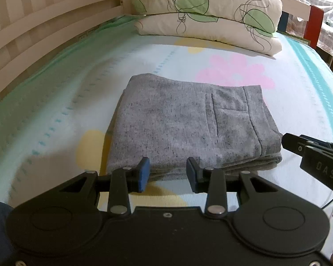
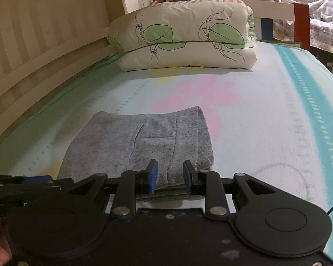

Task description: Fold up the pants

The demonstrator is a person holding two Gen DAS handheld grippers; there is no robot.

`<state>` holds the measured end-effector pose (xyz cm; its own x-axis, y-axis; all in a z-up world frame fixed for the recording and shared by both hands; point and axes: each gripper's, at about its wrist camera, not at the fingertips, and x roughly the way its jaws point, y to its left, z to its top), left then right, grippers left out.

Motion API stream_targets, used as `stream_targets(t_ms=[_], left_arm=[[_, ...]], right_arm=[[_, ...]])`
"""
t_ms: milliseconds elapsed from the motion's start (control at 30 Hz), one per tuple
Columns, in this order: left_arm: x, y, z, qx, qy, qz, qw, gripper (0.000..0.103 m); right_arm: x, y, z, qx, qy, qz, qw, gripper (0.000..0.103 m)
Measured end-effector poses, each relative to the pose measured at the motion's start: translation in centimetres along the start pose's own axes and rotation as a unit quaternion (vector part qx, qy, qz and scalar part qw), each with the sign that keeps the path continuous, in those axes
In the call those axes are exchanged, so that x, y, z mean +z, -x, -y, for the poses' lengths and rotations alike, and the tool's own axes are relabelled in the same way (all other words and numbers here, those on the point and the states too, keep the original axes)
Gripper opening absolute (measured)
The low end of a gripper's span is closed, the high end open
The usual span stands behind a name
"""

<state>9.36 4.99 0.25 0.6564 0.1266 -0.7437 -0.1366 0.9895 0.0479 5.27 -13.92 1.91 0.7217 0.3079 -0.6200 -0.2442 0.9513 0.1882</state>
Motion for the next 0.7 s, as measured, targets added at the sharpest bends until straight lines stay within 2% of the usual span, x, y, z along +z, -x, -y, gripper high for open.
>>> stream_targets(t_ms=[400,700], left_arm=[[0.17,0.49,0.66,0.009,-0.007,0.009,0.9999,0.047],[0.32,0.61,0.52,0.013,-0.005,0.011,0.9998,0.047]], right_arm=[[0.07,0.06,0.54,-0.003,-0.017,0.001,1.0,0.027],[-0.1,-0.38,-0.09,-0.012,0.001,-0.006,1.0,0.027]])
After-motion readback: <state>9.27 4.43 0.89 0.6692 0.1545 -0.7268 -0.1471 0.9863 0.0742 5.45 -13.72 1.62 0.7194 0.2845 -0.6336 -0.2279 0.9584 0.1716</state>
